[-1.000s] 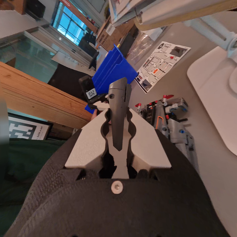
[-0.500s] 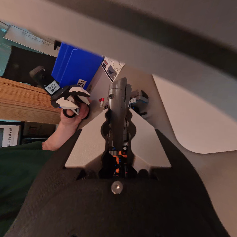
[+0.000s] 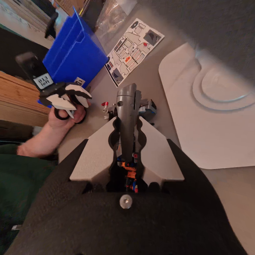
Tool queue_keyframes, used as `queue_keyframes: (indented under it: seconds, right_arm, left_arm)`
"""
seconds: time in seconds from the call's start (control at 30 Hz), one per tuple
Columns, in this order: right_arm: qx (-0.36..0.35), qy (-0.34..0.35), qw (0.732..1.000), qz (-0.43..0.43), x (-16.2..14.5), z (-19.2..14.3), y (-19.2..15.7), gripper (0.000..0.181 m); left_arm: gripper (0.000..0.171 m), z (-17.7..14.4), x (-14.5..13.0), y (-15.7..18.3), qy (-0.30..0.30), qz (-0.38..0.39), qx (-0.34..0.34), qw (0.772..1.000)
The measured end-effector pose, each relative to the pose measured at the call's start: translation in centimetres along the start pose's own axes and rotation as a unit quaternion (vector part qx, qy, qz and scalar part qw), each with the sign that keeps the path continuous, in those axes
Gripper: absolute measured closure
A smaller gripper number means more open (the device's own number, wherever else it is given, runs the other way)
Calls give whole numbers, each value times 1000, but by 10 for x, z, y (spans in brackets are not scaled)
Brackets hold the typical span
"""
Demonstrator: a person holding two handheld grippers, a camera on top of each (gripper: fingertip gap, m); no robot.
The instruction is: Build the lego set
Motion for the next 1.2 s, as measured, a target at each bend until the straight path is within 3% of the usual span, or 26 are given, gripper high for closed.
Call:
queue_keyframes:
  seconds: [0.17, 0.37, 1.0, 1.2]
  right_arm:
    - [-126, -9, 983, -132, -9, 3, 0, 158]
    - [-228, -46, 952, -197, -9, 20, 5, 158]
    - [-228, -98, 948, -202, -5, 30, 10, 158]
    - [-264, -90, 927, -250, -1, 29, 9, 158]
  left_arm:
    - [134, 2, 0, -2, -4, -4, 0, 1000]
    - [135, 2, 0, -2, -3, -2, 4, 1000]
    - [135, 3, -1, -2, -8, -3, 4, 1000]
    - [135, 2, -1, -2, -6, -4, 4, 1000]
Point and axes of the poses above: each gripper's, where its closed fingertips meet, z out along the fingers, x out of its top, y = z × x across the jaws, the point moved 5 cm from there along -z, back along the fingers, and after that the axes turned 12 degrees about -x, right-handed, at the moved point
